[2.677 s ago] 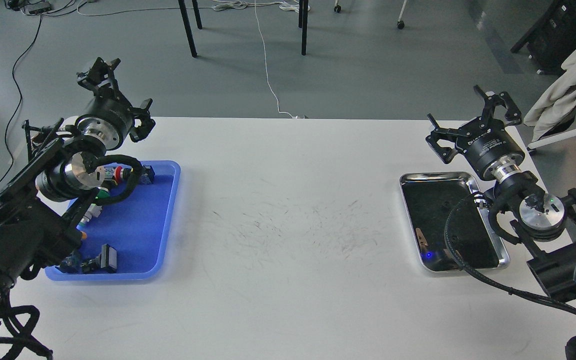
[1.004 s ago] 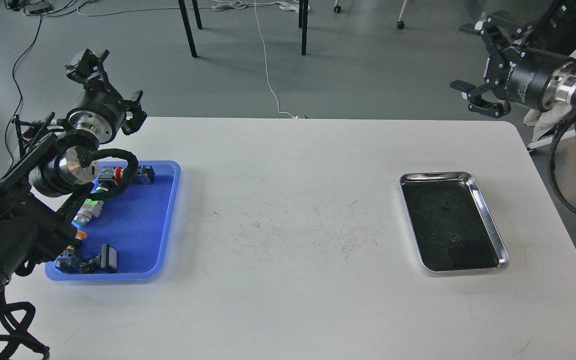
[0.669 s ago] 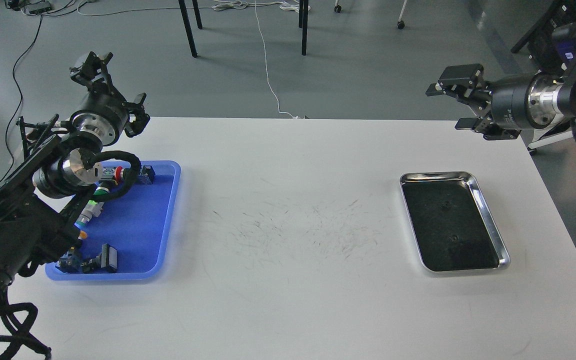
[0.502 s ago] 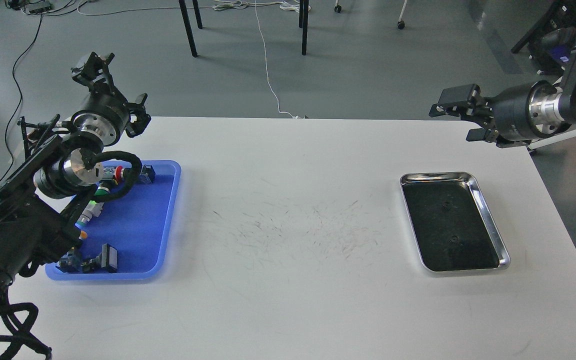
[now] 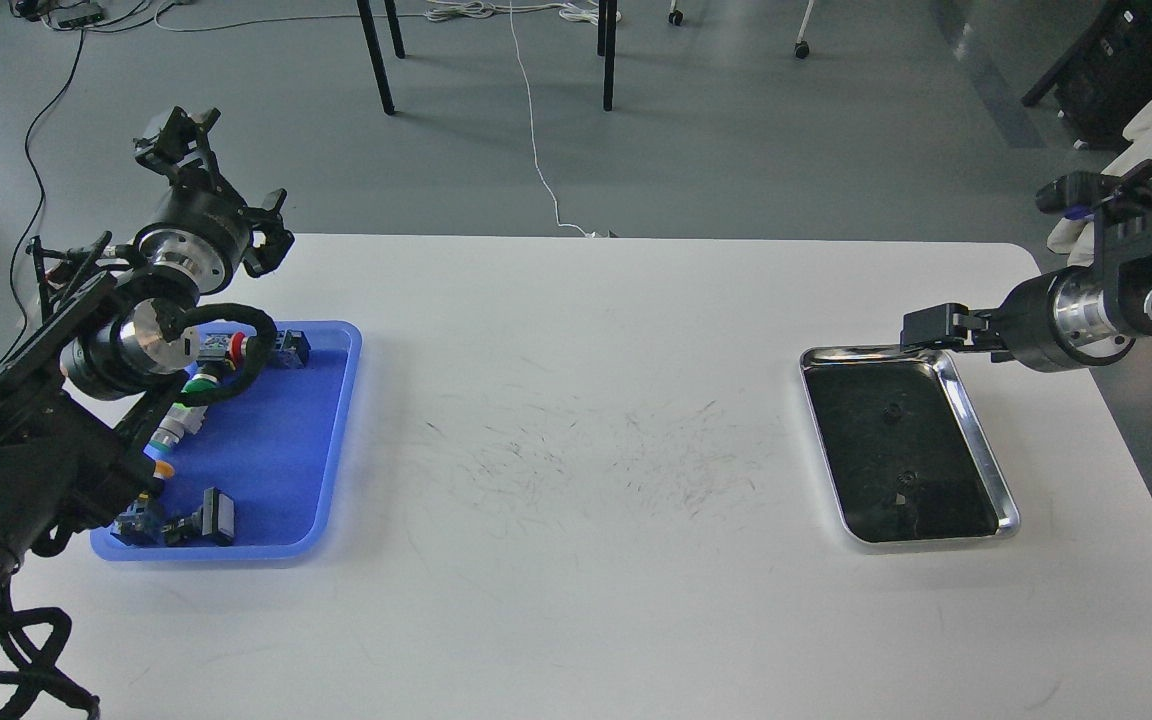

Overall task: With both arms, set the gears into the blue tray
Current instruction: 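Lower the right gripper down onto the metal tray, then grasp a small black part in the metal tray with the right gripper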

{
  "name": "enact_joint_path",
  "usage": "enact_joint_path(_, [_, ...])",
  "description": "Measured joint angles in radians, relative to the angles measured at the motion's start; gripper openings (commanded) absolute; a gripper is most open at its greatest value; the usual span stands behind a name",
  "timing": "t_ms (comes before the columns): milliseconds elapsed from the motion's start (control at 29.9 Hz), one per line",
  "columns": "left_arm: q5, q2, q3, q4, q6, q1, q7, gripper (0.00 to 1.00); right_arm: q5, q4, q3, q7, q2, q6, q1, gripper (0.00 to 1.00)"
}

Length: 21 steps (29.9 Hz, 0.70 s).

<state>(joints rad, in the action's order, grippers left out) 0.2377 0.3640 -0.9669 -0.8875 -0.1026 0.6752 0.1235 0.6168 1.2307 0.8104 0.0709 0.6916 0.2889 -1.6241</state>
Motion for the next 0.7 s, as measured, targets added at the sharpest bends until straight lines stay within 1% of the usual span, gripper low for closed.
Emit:
enact_joint_path(268, [0.000,0.000,0.003,0.048,0.005,-0.002,0.016,0.98,0.004,-0.162,-0.002,0.001,-0.125,-0.098,0.182,0.97])
enact_joint_path(435, [-0.003,0.005,0.002,0.053,0.020,-0.007,0.012,0.98,0.004,-0.259,-0.009,-0.004,-0.204,-0.120,0.251,0.94])
enact_joint_path(636, [-0.004,0.004,0.002,0.053,0.023,-0.008,0.009,0.98,0.003,-0.292,-0.011,-0.012,-0.244,-0.125,0.280,0.92])
enact_joint_path(703, [-0.004,0.002,0.002,0.053,0.023,-0.008,0.009,0.98,0.003,-0.293,-0.013,-0.016,-0.247,-0.126,0.290,0.90])
